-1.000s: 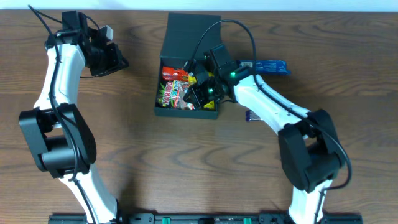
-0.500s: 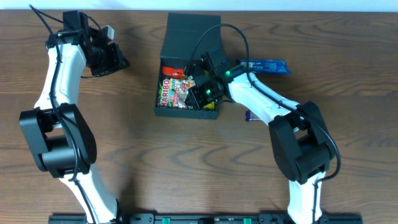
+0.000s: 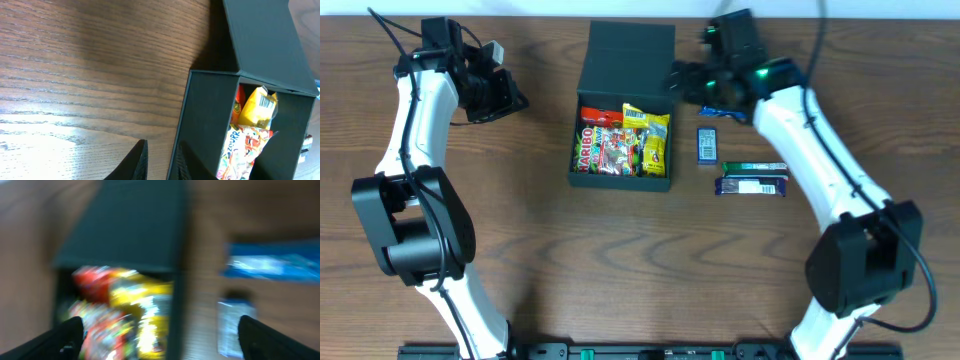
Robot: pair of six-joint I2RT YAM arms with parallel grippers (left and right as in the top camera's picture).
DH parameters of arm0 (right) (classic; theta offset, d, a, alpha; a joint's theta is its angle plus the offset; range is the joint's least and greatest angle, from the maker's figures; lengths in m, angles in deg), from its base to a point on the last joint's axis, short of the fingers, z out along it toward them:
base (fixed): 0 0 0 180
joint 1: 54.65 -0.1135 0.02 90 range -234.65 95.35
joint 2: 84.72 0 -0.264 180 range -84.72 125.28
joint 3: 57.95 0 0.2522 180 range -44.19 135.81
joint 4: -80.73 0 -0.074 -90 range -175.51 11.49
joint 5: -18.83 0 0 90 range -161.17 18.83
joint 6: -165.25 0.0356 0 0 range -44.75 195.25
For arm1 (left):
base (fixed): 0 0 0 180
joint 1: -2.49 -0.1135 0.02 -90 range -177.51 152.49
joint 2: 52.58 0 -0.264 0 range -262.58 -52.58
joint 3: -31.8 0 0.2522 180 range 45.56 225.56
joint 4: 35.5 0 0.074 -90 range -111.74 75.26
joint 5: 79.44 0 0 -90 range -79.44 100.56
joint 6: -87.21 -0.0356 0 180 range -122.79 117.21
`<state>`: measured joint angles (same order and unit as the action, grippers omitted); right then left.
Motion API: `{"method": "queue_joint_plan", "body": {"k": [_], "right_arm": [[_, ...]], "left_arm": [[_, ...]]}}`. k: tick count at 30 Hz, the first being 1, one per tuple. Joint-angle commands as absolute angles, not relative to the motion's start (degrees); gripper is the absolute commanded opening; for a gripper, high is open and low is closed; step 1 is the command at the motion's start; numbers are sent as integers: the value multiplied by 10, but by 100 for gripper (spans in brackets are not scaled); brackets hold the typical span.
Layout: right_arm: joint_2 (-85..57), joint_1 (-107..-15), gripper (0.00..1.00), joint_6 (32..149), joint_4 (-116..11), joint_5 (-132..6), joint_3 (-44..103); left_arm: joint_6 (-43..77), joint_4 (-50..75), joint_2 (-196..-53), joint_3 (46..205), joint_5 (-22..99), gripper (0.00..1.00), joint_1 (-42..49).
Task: Pack container
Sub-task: 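Release the Haribo bag and press it down with the right gripper, then move the right gripper to the blue bar and grasp it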
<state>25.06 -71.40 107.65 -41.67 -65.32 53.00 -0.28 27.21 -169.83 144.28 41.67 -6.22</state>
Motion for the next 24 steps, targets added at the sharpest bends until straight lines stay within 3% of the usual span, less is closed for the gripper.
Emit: {"method": "queue_joint_plan", "body": {"k": [1, 4, 8, 9, 11, 12, 13, 24], "right_arm": [[263, -686, 99, 1269, -411, -725, 528], [264, -676, 99, 1371, -435, -718, 528], [264, -677, 99, 1386, -433, -711, 528], [264, -678, 97, 1386, -428, -711, 528], [265, -678, 82, 1403, -437, -715, 528], [265, -678, 86, 1412, -440, -716, 528], [266, -678, 99, 1428, -445, -721, 528], [328, -648, 99, 1625, -447, -693, 528]], "left_arm": [[-16, 274, -1705, 1456, 415, 21, -61], [-16, 274, -1705, 1456, 415, 21, -61], [-15, 275, -1705, 1456, 415, 21, -61], [-15, 276, -1705, 1456, 415, 21, -61], [-15, 278, -1705, 1456, 415, 21, -61], [-15, 279, -1705, 1456, 415, 21, -61], [-15, 280, -1705, 1456, 415, 21, -61], [-15, 290, -1705, 1456, 412, 21, -61]]}}
